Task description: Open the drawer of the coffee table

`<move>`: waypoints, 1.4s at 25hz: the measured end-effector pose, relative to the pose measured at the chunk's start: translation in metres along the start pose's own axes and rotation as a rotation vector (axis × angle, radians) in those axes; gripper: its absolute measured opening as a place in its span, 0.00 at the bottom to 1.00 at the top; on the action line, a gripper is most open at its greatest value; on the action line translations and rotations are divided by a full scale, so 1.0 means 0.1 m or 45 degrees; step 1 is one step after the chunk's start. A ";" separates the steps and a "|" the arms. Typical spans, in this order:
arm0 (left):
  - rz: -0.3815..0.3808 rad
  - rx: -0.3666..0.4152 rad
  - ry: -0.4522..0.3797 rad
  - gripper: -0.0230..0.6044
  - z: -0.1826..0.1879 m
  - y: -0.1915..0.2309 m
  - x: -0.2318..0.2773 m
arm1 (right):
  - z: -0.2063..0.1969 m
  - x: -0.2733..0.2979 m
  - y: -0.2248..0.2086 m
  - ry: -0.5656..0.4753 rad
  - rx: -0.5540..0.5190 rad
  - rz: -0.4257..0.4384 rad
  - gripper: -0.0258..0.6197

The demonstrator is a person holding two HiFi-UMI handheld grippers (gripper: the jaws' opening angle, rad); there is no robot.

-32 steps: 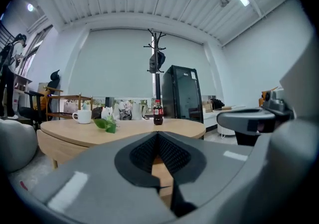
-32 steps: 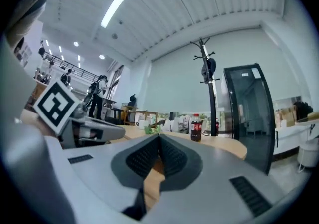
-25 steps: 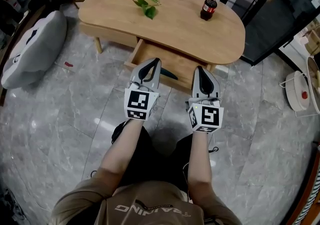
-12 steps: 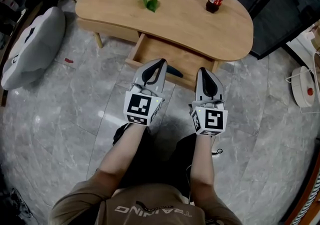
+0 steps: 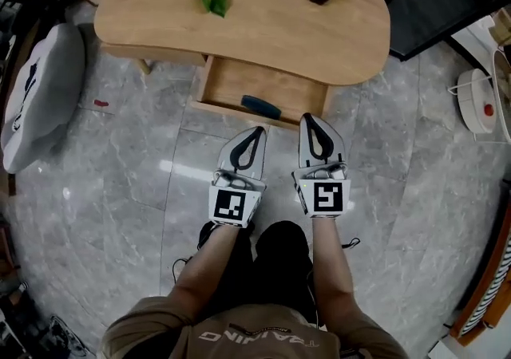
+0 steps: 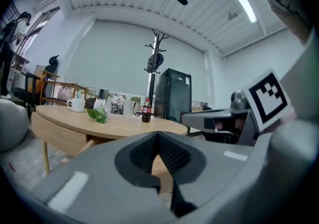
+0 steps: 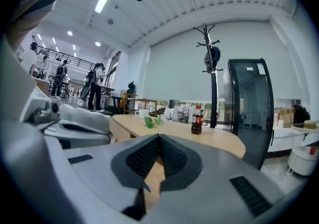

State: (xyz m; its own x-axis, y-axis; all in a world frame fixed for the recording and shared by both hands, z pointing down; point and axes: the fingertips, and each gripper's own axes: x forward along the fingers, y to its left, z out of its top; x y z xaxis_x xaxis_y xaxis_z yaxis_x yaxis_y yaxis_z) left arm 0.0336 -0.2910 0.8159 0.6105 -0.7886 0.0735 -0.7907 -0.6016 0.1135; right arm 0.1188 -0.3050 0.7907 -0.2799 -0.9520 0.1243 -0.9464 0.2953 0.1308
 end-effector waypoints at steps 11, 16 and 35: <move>0.066 0.133 0.107 0.05 2.19 0.10 -0.59 | 1.97 -0.57 -0.04 0.130 0.018 0.105 0.05; 0.035 0.188 0.053 0.05 3.57 -0.13 -0.71 | 3.25 -0.82 0.00 0.124 0.018 0.142 0.05; -0.075 0.303 -0.126 0.05 6.19 -0.37 -0.29 | 5.93 -1.04 -0.71 -0.092 -0.049 -0.054 0.05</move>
State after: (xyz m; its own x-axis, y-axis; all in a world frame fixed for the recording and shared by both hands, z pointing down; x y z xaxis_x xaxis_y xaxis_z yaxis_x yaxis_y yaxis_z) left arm 0.0175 -0.3250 0.1961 0.6574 -0.7531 -0.0252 -0.7497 -0.6503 -0.1227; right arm 0.1193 -0.2750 0.1852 -0.2516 -0.9667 0.0468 -0.9512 0.2559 0.1725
